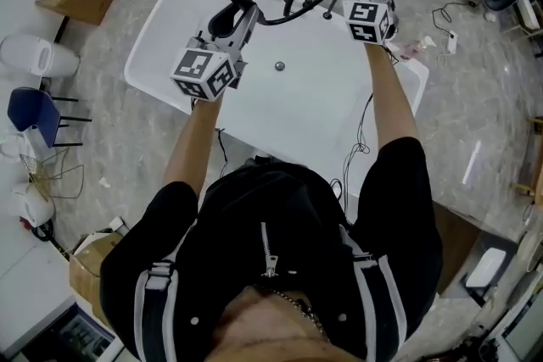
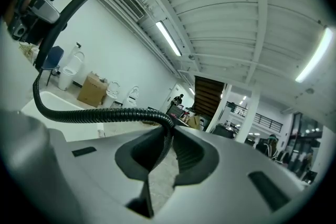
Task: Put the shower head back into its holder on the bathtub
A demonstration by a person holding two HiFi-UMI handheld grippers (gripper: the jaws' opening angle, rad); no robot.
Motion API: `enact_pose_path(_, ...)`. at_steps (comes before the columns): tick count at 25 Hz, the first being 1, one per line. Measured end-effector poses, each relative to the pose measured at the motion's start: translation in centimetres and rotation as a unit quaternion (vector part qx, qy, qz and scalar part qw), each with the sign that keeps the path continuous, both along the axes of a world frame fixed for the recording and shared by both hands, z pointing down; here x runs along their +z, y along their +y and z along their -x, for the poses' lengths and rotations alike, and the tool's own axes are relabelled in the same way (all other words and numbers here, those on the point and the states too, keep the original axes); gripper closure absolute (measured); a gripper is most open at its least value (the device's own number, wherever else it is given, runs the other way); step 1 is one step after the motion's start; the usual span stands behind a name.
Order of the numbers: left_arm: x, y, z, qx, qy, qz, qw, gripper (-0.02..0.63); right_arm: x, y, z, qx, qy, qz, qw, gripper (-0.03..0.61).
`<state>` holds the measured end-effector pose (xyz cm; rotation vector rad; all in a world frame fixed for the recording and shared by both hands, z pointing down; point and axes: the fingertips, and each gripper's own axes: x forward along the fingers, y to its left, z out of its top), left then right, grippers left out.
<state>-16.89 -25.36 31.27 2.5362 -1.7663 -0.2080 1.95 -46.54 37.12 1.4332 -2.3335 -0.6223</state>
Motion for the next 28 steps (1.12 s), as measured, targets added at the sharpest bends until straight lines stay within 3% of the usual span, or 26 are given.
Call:
enact_pose_path(13, 1.9, 0.7, -0.5, -0.003, 0.003, 0.017, 0.9998, 0.482, 2.6, 0.9, 0.4, -0.01, 0.004, 0.019, 1.0, 0.515)
enact_pose_path(20, 1.8, 0.8, -1.2, 0.002, 0.006, 0.013, 0.9999, 0.482, 0.6, 0.8, 0.8, -0.015, 0.015, -0.009, 1.0, 0.515)
enact_pose_path(28, 2.9, 0.5, -1.5, 0.002, 0.004, 0.027, 0.9996, 0.482, 4.3, 0.6, 0.2, -0.009, 0.024, 0.025, 0.999, 0.515)
